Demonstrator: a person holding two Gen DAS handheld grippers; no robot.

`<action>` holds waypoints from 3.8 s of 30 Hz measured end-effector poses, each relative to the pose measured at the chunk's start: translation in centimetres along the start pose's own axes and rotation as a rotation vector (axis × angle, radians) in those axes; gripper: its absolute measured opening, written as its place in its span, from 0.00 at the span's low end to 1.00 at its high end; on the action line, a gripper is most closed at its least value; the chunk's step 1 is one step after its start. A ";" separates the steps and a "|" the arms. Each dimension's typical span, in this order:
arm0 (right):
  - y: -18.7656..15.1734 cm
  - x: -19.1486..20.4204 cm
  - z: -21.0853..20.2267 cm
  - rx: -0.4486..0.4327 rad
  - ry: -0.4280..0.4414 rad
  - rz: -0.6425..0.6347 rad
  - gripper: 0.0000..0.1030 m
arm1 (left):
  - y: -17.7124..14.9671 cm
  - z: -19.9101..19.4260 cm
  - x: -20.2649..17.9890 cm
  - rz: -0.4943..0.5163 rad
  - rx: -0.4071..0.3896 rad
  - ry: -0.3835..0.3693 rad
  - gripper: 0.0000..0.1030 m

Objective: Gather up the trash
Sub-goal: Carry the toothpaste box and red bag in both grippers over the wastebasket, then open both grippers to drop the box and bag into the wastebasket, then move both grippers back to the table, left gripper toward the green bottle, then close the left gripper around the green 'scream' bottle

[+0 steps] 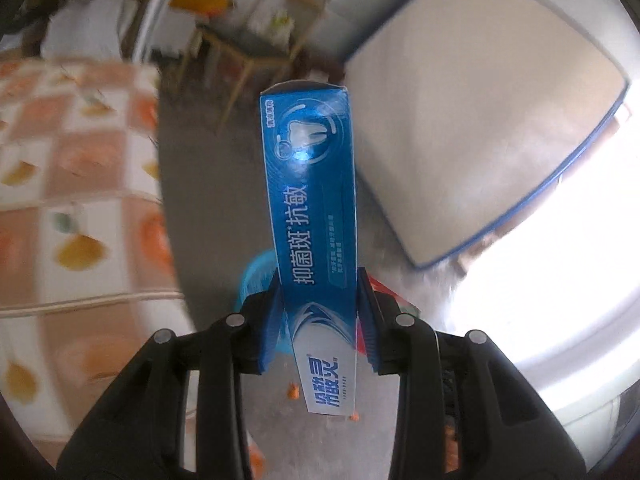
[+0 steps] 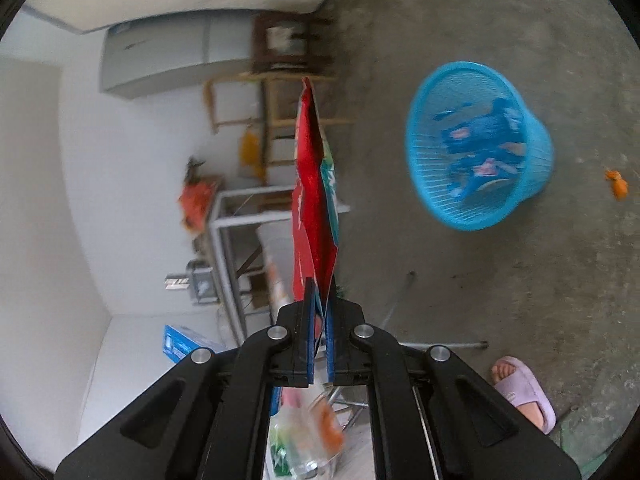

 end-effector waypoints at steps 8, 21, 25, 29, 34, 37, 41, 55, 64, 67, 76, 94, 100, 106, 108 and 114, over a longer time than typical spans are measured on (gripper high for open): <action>4.5 -4.7 4.2 -0.010 -0.067 0.085 0.04 | 2.5 12.8 -0.3 -0.065 0.177 0.093 0.31; 11.8 -14.1 7.7 0.003 -0.477 0.076 0.68 | 3.2 21.1 1.2 -0.178 0.275 0.207 0.70; 11.5 -13.7 5.4 -0.042 -0.503 0.029 0.68 | 3.5 17.7 0.0 -0.090 0.233 0.171 0.70; 10.9 -12.3 2.9 -0.089 -0.545 -0.046 0.68 | 3.6 13.6 -1.2 -0.050 0.193 0.117 0.71; 9.6 -10.7 0.3 -0.122 -0.558 -0.117 0.68 | 3.1 7.2 -2.4 0.043 0.109 0.127 0.71; 7.6 -9.2 -0.4 -0.110 -0.560 -0.168 0.68 | 1.9 2.2 -3.2 0.113 0.056 0.114 0.74; 3.9 -6.7 -1.2 -0.087 -0.524 -0.247 0.68 | -0.3 -4.3 -2.6 0.182 -0.023 0.101 0.77; -9.5 6.1 4.3 0.132 -0.442 -0.607 0.69 | -11.0 -25.0 10.3 0.121 -0.223 0.247 0.80; -20.4 14.0 12.5 0.351 -0.389 -0.842 0.70 | -16.5 -28.7 16.3 0.039 -0.271 0.362 0.80; -24.0 15.1 14.9 0.424 -0.394 -0.899 0.70 | -17.6 -29.3 17.5 0.042 -0.282 0.386 0.80; -30.9 14.9 19.7 0.549 -0.477 -0.983 0.70 | -16.5 -31.7 20.1 0.030 -0.366 0.453 0.80; -33.5 15.0 25.0 0.511 -0.649 -1.162 0.70 | -6.3 -24.9 28.0 -0.118 0.059 0.376 0.78; -33.4 14.7 25.4 0.525 -0.647 -1.163 0.70 | -5.8 -23.6 29.9 -0.148 0.130 0.449 0.75; -33.2 13.8 25.8 0.537 -0.639 -1.127 0.70 | -6.3 -22.0 30.8 -0.207 0.235 0.418 0.64; -33.3 13.8 25.8 0.538 -0.632 -1.130 0.70 | -6.5 -21.8 30.9 -0.214 0.254 0.414 0.60; -33.2 14.4 25.3 0.526 -0.610 -1.131 0.70 | -6.7 -22.0 30.9 -0.230 0.243 0.419 0.55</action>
Point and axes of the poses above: each gripper's, at about its wrist camera, not at the fingertips, and z roughly the way its jaws point, x to its left, y to its top, the point moved 10 cm from there along z, roughly the way its jaws point, and after that the axes turned 10 degrees about x, right-handed, at the moved point
